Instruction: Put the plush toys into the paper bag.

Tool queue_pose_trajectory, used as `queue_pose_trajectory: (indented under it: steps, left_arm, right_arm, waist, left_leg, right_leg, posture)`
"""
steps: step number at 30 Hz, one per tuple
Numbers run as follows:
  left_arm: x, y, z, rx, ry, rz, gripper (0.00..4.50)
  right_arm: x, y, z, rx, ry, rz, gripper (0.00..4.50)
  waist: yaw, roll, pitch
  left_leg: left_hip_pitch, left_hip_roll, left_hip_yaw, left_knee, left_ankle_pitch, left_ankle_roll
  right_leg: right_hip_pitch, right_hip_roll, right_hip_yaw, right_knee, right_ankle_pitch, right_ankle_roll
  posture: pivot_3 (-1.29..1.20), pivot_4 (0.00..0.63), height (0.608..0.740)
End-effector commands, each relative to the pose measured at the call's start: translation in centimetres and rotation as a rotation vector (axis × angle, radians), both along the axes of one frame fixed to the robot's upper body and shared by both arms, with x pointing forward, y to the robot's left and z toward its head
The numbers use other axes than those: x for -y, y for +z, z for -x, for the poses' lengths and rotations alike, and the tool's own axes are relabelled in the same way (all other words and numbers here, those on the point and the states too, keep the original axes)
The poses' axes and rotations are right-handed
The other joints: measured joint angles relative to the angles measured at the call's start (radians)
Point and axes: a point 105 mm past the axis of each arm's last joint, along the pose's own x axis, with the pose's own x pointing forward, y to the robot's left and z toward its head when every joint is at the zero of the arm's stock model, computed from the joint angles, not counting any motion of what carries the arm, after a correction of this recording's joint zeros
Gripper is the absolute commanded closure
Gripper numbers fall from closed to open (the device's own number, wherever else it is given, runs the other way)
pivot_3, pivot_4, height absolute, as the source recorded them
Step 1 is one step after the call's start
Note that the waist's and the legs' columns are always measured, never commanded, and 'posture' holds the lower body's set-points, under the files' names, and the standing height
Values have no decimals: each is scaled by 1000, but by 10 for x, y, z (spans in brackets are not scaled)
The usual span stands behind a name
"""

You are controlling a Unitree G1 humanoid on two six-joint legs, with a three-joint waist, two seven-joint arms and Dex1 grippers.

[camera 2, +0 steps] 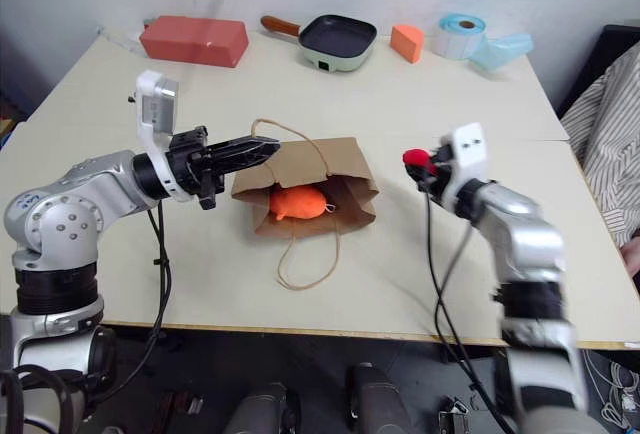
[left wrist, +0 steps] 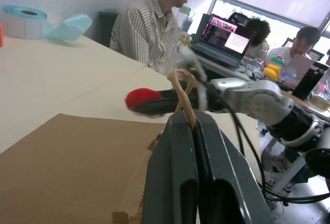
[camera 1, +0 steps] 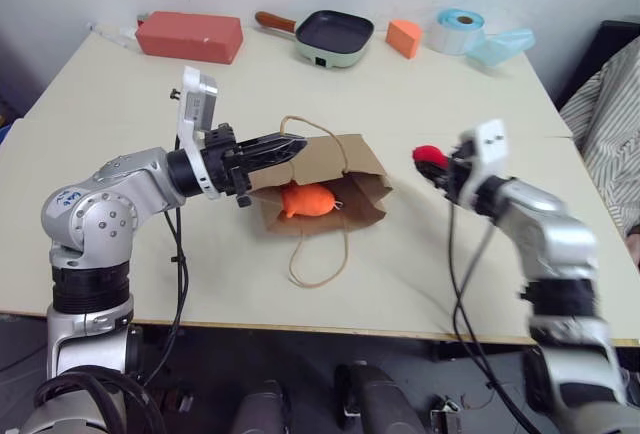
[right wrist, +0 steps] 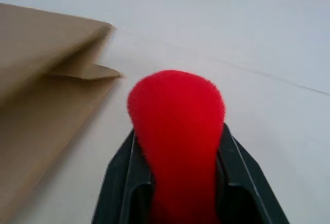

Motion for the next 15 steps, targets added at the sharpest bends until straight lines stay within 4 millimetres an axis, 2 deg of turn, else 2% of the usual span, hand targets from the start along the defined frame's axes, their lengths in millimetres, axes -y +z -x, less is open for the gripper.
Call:
queue_pose_trajectory:
  steps: [1, 4, 6, 10, 13, 15]
  left_arm:
    - [7, 14, 6, 59, -40, 14, 4500]
    - [14, 16, 6, 61, -69, 19, 4500]
    - [19, 16, 7, 60, -91, 17, 4500]
    - [26, 18, 10, 61, -133, 14, 4500]
    - [28, 18, 14, 59, -155, 10, 4500]
    - [28, 17, 15, 55, -160, 8, 4500]
  right_arm:
    - [-36, 24, 56, 23, 261, -56, 3855]
    - [-71, 14, 85, -27, 428, -25, 3855]
    - [-90, 6, 84, -52, 461, -15, 3855]
    - [-114, -11, 47, -103, 353, 2, 3855]
    - [-113, -17, 3, -112, 163, -7, 3855]
    - [-110, -13, -14, -122, 79, -75, 3855]
  waist:
    - [-4, 0, 0]
    - [-12, 0, 0]
    - [-14, 0, 0]
    - [-24, 0, 0]
    - [-23, 0, 0]
    - [-24, 0, 0]
  left_leg:
    - [1, 0, 0, -1, 0, 0]
    - [4, 0, 1, -1, 0, -1]
    - [5, 0, 1, -1, 0, -1]
    - [5, 0, 1, 1, 1, -2]
    - [4, 0, 1, 1, 1, -2]
    - [4, 0, 1, 1, 1, -1]
  right_leg:
    - [0, 0, 0, 0, 0, 0]
    - [2, 1, 1, -2, 0, 0]
    - [3, 1, 1, -1, 0, 0]
    - [2, 0, 2, 0, 0, 0]
    - [2, 0, 1, -1, 0, 0]
    - [1, 0, 1, -1, 0, 0]
  posture:
    - [0, 150, 740]
    - [0, 150, 740]
    - [0, 150, 740]
    - [0, 150, 740]
    - [0, 150, 740]
    - [0, 150, 740]
